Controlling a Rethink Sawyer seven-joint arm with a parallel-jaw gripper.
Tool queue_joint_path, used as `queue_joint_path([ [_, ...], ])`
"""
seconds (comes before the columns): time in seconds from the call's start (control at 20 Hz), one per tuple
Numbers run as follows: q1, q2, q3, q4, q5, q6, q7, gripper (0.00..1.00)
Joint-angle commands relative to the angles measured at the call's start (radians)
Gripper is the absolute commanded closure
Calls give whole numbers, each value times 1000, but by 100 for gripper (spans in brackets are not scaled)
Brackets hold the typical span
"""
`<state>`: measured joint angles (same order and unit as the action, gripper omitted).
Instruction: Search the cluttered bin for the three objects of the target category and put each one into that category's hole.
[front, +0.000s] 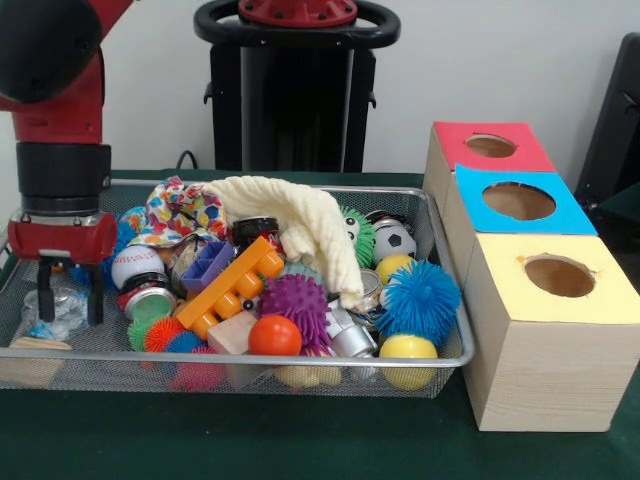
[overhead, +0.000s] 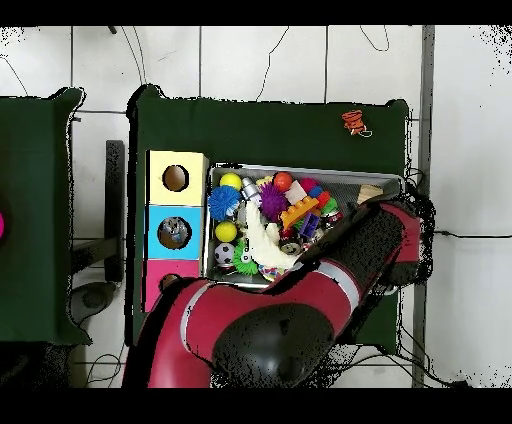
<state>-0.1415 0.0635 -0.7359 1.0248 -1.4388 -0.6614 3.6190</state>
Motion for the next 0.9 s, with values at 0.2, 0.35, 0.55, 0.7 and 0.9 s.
queue_joint_path([
  [0.2,75,155,70,-66,-111,22,-37,0],
  [0.35,92,186,50,-84,-140,35,18,0],
  [0.55,92,205,61,-118,-125,77,12,0],
  [0.7,122,269,1,-141,-179,70,114,0],
  [0.9,171,390,-137,-166,-271,30,317,0],
])
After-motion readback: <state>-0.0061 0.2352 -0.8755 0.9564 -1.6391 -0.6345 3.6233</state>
